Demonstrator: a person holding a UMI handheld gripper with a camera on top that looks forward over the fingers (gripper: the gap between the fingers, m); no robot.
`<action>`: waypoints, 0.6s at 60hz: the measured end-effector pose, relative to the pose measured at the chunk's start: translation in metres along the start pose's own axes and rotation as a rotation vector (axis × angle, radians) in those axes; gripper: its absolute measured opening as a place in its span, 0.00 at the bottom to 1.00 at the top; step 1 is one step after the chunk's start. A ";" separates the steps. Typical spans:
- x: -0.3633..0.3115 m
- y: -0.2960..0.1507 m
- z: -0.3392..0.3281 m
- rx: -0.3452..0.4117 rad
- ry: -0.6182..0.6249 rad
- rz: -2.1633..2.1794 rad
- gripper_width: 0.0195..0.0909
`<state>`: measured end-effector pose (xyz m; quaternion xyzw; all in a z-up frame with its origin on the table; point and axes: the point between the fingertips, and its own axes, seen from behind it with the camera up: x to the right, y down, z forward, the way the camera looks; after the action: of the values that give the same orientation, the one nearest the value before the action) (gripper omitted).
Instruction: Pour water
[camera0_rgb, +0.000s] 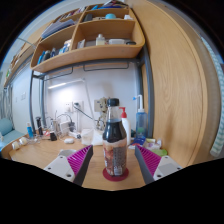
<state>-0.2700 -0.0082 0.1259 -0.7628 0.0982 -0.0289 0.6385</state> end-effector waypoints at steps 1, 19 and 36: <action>0.000 -0.001 -0.006 -0.002 0.013 0.006 0.93; -0.012 0.013 -0.071 -0.035 0.142 -0.003 0.93; -0.036 0.004 -0.100 0.008 0.109 -0.010 0.93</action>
<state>-0.3224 -0.0996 0.1429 -0.7581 0.1290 -0.0739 0.6350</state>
